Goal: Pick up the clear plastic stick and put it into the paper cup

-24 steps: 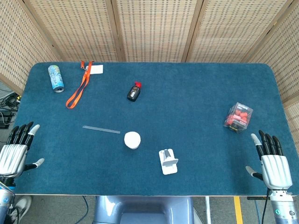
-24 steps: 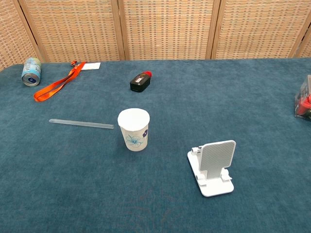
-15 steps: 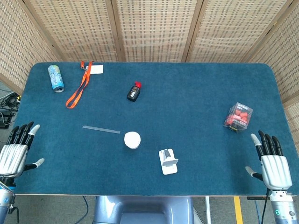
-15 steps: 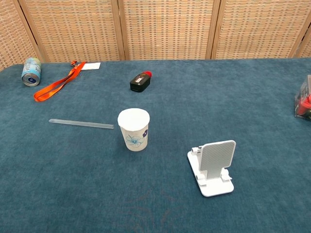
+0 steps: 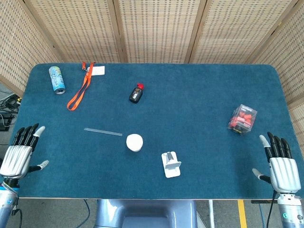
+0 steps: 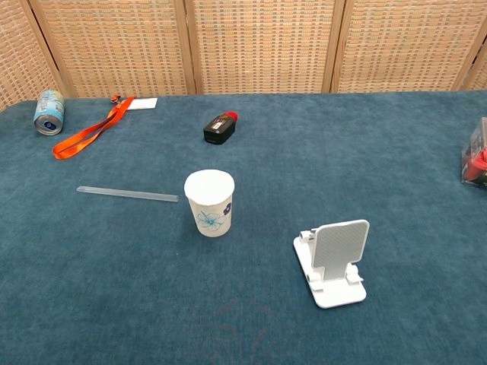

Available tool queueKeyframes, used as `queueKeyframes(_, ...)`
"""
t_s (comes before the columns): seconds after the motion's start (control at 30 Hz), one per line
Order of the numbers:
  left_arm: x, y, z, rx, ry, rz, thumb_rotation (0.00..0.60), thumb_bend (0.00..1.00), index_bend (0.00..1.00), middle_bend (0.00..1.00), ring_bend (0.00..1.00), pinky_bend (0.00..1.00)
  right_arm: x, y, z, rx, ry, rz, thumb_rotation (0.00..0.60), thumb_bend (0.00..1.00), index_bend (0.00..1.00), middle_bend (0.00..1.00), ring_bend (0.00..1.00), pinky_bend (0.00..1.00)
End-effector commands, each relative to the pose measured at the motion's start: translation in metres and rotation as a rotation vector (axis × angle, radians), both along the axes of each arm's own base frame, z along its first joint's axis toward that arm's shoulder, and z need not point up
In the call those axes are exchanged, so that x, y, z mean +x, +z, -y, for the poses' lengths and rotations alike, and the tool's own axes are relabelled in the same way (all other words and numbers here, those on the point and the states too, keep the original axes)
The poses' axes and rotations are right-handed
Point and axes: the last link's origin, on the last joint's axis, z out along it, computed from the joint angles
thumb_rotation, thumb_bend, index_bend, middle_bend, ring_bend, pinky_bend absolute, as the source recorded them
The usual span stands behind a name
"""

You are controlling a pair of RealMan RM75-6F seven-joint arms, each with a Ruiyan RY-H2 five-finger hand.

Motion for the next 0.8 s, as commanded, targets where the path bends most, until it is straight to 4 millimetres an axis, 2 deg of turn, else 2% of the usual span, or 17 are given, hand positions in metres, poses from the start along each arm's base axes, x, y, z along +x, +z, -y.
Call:
queueKeyframes(0.03, 0.002, -0.003, -0.017, -0.007, 0.002, 0.014, 0.6, 0.09, 0.0, 0.0, 0.0, 0.0, -0.001, 0.0, 0.0, 0.005, -0.005, 0.008, 0.6, 0.05, 0.0, 0.0, 0.0, 0.0)
queueKeyframes(0.13, 0.009, -0.004, -0.038, -0.013, -0.018, 0.016, 0.6, 0.12, 0.02, 0.0, 0.0, 0.0, -0.001, -0.001, 0.0, 0.011, -0.005, 0.011, 0.6, 0.05, 0.0, 0.0, 0.0, 0.0)
queueKeyframes(0.2, 0.013, -0.006, -0.046, -0.021, -0.028, 0.014, 0.6, 0.17, 0.09, 0.0, 0.0, 0.0, -0.001, -0.001, 0.001, 0.014, -0.004, 0.012, 0.6, 0.05, 0.0, 0.0, 0.0, 0.0)
queueKeyframes(0.33, 0.028, -0.02, -0.076, -0.081, -0.064, -0.02, 0.6, 0.2, 0.2, 0.0, 0.0, 0.0, -0.001, -0.003, 0.001, 0.02, -0.002, 0.016, 0.6, 0.05, 0.0, 0.0, 0.0, 0.0)
queueKeyframes(0.5, 0.039, -0.039, -0.097, -0.137, -0.078, -0.041, 0.6, 0.25, 0.34, 0.0, 0.0, 0.0, -0.002, -0.003, 0.002, 0.021, 0.001, 0.022, 0.6, 0.05, 0.0, 0.0, 0.0, 0.0)
queueKeyframes(0.8, 0.057, -0.078, -0.123, -0.218, -0.091, -0.079, 0.6, 0.31, 0.42, 0.0, 0.0, 0.0, -0.007, -0.001, 0.005, 0.017, -0.015, 0.037, 0.6, 0.05, 0.0, 0.0, 0.0, 0.0)
